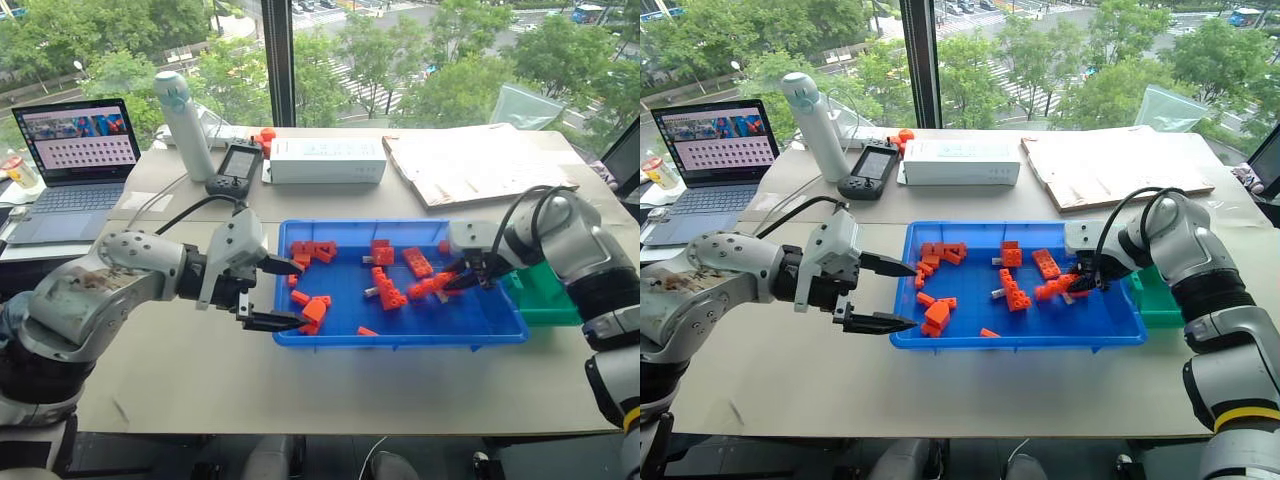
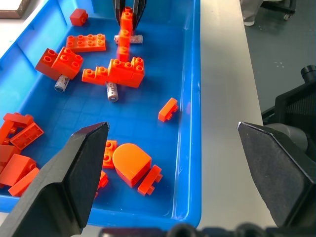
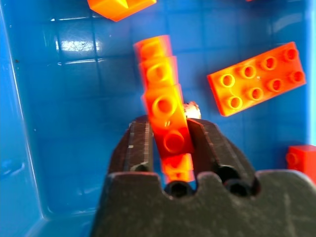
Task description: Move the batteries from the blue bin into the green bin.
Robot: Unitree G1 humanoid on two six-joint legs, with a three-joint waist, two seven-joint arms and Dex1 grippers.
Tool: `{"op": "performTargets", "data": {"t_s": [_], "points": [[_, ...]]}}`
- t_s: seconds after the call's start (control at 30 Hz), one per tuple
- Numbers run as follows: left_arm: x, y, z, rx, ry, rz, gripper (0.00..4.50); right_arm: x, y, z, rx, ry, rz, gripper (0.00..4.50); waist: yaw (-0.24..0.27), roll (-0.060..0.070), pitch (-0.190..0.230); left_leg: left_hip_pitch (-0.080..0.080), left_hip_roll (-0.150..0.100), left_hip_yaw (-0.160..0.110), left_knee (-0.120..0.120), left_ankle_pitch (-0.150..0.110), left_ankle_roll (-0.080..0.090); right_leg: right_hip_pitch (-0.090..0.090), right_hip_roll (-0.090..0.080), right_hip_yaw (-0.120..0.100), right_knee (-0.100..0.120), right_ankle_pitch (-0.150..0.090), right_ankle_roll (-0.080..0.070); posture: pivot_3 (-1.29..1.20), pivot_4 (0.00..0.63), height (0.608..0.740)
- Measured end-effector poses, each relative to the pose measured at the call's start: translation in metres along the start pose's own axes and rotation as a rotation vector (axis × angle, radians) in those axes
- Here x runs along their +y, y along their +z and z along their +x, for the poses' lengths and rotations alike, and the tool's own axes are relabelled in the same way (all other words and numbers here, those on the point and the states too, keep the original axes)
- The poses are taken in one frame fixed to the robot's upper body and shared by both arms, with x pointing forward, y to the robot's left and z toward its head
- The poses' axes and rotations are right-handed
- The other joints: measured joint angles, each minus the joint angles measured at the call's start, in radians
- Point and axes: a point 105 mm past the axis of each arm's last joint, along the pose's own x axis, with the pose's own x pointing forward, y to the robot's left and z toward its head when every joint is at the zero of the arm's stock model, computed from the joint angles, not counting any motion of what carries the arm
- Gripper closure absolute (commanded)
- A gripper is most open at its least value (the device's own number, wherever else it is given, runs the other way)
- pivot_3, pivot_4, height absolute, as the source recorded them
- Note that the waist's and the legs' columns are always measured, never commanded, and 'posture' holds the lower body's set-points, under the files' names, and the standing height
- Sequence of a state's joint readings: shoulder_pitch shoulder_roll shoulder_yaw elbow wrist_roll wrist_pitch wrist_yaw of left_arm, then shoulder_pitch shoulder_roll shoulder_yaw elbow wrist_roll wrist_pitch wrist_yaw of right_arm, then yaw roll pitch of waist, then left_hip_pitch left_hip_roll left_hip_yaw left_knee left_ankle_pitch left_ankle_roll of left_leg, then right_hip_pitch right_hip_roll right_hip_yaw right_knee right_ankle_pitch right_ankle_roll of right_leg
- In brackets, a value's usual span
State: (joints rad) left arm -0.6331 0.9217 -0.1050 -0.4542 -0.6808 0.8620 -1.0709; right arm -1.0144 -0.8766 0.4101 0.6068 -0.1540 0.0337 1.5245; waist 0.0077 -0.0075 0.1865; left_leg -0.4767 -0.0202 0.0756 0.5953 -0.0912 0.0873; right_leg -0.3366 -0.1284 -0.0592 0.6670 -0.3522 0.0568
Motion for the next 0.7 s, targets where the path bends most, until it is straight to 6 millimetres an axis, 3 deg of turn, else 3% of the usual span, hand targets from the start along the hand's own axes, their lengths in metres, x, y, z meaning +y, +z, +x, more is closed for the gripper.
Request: {"op": "performTargets", "data": {"t_s": [0.13, 0.3, 0.47, 0.53, 0.7], "points": [[0.000, 0.000, 0.001, -0.001, -0.002, 0.007, 0.00, -0.006, 0.002, -0.007, -0.009, -0.022, -0.005, 4.02, 0.002, 0.000, 0.000, 0.000, 0.000, 0.000, 0.001, 0.000, 0.000, 0.000, 0.000, 0.000, 0.000, 0.000, 0.000, 0.00, 0.150, 0.740], [0.001, -0.006, 0.007, 0.016, -0.009, 0.005, 0.00, -0.031, 0.001, -0.024, 0.004, -0.168, -0.013, 4.02, 0.001, 0.000, 0.000, 0.000, 0.000, 0.000, 0.002, 0.000, 0.000, 0.000, 0.000, 0.000, 0.001, 0.000, 0.000, 0.00, 0.150, 0.740], [0.003, -0.005, 0.008, 0.009, -0.003, 0.011, 0.00, -0.041, -0.007, -0.002, 0.012, -0.226, 0.015, 4.02, -0.003, 0.000, 0.000, 0.000, 0.000, 0.000, 0.002, 0.000, 0.000, 0.000, 0.000, 0.001, 0.002, 0.000, 0.000, 0.00, 0.150, 0.740], [0.003, -0.003, 0.009, 0.006, 0.002, 0.015, 0.00, -0.047, -0.004, -0.002, 0.013, -0.263, 0.016, 3.03, -0.005, 0.000, 0.000, 0.000, 0.000, 0.001, 0.002, 0.000, 0.000, -0.001, 0.000, 0.002, 0.003, 0.000, 0.000, 0.00, 0.150, 0.740], [0.004, -0.003, 0.009, 0.002, 0.012, 0.013, 0.00, -0.053, -0.010, -0.008, 0.033, -0.299, 0.041, 1.49, -0.004, 0.000, 0.000, 0.000, 0.000, 0.001, 0.002, 0.000, 0.000, -0.001, 0.000, 0.002, 0.004, 0.000, 0.000, 0.00, 0.150, 0.740]]}}
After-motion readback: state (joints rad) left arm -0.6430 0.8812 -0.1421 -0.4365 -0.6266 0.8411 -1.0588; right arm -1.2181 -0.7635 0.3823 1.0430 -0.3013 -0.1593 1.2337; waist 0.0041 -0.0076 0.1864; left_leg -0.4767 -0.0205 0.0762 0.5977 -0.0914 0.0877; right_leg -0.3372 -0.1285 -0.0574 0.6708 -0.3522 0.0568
